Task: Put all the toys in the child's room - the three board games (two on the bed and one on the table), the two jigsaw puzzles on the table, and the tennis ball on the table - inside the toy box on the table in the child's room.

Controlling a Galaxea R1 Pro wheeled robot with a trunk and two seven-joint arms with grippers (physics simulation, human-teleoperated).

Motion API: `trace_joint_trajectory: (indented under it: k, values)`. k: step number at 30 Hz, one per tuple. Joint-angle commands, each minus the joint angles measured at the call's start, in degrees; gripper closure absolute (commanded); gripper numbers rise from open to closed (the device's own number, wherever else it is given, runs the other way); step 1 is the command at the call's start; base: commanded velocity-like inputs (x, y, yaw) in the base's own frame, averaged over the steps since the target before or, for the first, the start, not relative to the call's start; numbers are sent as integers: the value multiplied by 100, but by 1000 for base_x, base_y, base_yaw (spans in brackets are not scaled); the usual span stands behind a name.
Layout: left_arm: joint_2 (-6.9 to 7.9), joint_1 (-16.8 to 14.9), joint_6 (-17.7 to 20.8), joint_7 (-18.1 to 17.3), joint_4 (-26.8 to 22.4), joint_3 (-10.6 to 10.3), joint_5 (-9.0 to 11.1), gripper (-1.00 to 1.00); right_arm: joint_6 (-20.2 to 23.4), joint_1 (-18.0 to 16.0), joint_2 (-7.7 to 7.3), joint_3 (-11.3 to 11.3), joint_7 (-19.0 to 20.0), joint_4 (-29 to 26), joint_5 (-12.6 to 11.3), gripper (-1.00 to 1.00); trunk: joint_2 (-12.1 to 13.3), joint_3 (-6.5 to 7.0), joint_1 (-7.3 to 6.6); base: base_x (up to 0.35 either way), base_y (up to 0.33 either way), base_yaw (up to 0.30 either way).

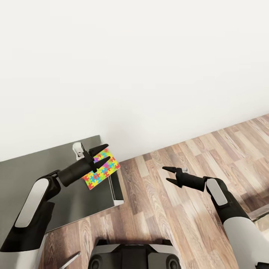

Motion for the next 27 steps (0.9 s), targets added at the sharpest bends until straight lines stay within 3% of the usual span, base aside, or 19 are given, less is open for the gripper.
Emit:
trace_joint_trajectory:
  k: [1,15,27]
  values:
    - [-3,-4,18,2,0,0,5,-100,23,-2,-5,-11,83,0,49,-100,-8,1,3,0,0,136]
    - [-14,-3,12,15,0,-10,3,-100,22,18,-171,9,744,-22,53,-100,-8,53,3,0,0,61]
    - [-2,3,15,10,0,-6,-3,-100,22,25,-199,-13,892,-29,61,-100,-8,133,3,0,0,19]
